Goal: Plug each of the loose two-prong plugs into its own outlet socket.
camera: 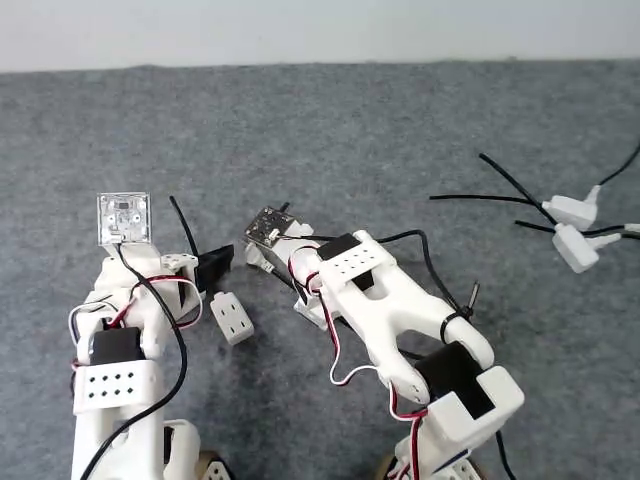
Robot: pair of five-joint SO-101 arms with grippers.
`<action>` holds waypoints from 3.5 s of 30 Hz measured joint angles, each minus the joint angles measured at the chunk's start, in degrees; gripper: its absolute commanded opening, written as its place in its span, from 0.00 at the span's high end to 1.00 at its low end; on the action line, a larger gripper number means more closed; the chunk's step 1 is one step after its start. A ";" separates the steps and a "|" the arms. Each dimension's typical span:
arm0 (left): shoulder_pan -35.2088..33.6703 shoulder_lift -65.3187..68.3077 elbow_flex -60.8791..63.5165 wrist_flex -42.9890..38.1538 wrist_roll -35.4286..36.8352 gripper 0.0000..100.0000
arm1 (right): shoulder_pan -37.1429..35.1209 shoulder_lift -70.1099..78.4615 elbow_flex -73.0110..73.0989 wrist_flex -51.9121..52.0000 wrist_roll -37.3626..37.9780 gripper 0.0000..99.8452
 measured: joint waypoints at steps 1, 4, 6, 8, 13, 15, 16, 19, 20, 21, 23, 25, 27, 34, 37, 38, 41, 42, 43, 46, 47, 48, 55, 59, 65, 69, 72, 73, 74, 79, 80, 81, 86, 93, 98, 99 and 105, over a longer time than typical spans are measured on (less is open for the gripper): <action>0.00 0.00 0.35 0.00 0.00 0.59 | 0.00 0.00 0.00 0.00 0.00 0.85; 0.00 0.00 0.53 0.00 0.00 0.59 | 0.00 0.00 0.00 0.00 0.00 0.85; 0.00 0.00 0.53 0.00 0.00 0.59 | 0.00 0.00 0.00 0.00 0.00 0.85; 0.00 0.00 0.53 0.00 0.00 0.59 | 0.00 0.00 0.00 0.00 0.00 0.85; 0.00 0.00 0.53 0.00 0.00 0.59 | 0.00 0.00 0.00 0.00 0.00 0.85; 0.00 0.00 0.53 0.00 0.00 0.59 | 0.00 0.00 0.00 0.00 0.00 0.85; 0.00 0.00 0.53 0.00 0.00 0.59 | 0.00 0.00 0.00 0.00 0.00 0.85; 0.00 0.00 0.53 0.00 0.00 0.59 | 0.00 0.00 0.00 0.00 0.00 0.85; 0.00 0.00 0.53 0.00 0.00 0.59 | 0.00 0.00 0.00 0.00 0.00 0.85; 0.00 0.00 0.53 0.00 0.00 0.59 | 0.00 0.00 0.00 0.00 0.00 0.85; 0.00 0.00 0.53 0.00 0.00 0.59 | 0.00 0.00 0.00 0.00 0.00 0.85; 0.00 0.00 0.53 0.00 0.00 0.59 | 0.00 0.00 0.00 0.00 -0.53 0.85; 0.00 0.00 0.53 0.00 0.00 0.59 | 0.09 0.00 0.00 0.00 -1.14 0.85; 0.00 0.00 0.53 0.00 0.00 0.59 | 0.09 0.00 0.00 0.00 -1.41 0.85; 0.00 0.00 0.53 0.00 0.00 0.59 | 0.26 0.00 0.00 0.00 -2.02 0.85; 0.00 0.00 0.53 0.00 0.00 0.59 | 0.62 0.00 -0.09 0.00 -2.81 0.85; 0.00 0.00 0.53 0.00 0.00 0.59 | 1.85 0.00 -0.09 0.00 -6.15 0.85; 0.00 0.00 0.53 0.00 0.00 0.59 | 2.20 0.00 -0.09 0.00 -6.95 0.85; 0.00 0.00 0.53 0.00 0.00 0.59 | 2.37 0.00 -0.09 0.00 -7.47 0.85; 0.00 0.00 0.53 0.00 0.00 0.59 | 2.46 0.00 -0.09 0.00 -8.26 0.85; 0.00 0.00 0.53 0.00 0.00 0.59 | 2.46 0.00 -0.09 0.00 -8.44 0.85; 0.00 0.00 0.53 0.00 0.00 0.59 | 2.46 0.00 -0.09 0.00 -8.97 0.85; 0.00 0.00 0.53 0.00 0.00 0.59 | 3.16 -0.62 -0.09 0.88 -11.52 0.86; 0.00 0.00 0.53 0.00 0.00 0.59 | 7.47 -2.90 0.00 0.26 -14.59 0.85; 0.00 0.00 0.53 0.00 0.00 0.59 | 11.43 -3.87 0.00 0.26 -18.20 0.85; 0.00 0.00 0.53 -0.09 0.00 0.59 | 9.05 -3.87 0.44 0.26 -17.32 0.85; 0.00 0.00 0.53 -0.97 0.00 0.59 | 4.66 -3.87 0.70 0.35 -15.03 0.85; 0.00 0.00 0.53 -1.05 0.00 0.59 | 3.08 -3.87 0.79 0.53 -14.24 0.85; 0.00 0.00 0.53 -1.05 0.00 0.59 | 1.32 -3.87 1.14 0.62 -13.36 0.85; 0.00 0.00 0.53 -1.05 0.00 0.59 | -4.92 -3.96 3.69 0.62 -7.30 0.85; 0.00 0.00 0.53 -1.05 0.00 0.59 | -5.89 -3.96 3.78 0.70 -6.59 0.85; 0.00 0.00 0.53 -1.05 0.00 0.59 | -6.15 -3.96 3.78 0.88 -6.24 0.85; 0.00 0.00 0.70 -1.14 0.00 0.59 | -5.45 -4.75 3.87 1.85 -5.63 0.85; 0.00 0.00 2.11 -2.64 0.00 0.59 | -4.40 -9.76 4.84 2.20 -5.63 0.86; 0.00 0.00 2.11 -2.81 0.00 0.59 | -4.22 -10.46 8.18 -0.44 -5.63 0.86; 0.00 0.00 2.11 -2.81 0.00 0.59 | -4.22 -10.46 8.88 -1.23 -5.63 0.86; 0.00 0.00 2.11 -2.81 0.00 0.59 | -4.13 -10.46 9.32 -2.81 -5.63 0.86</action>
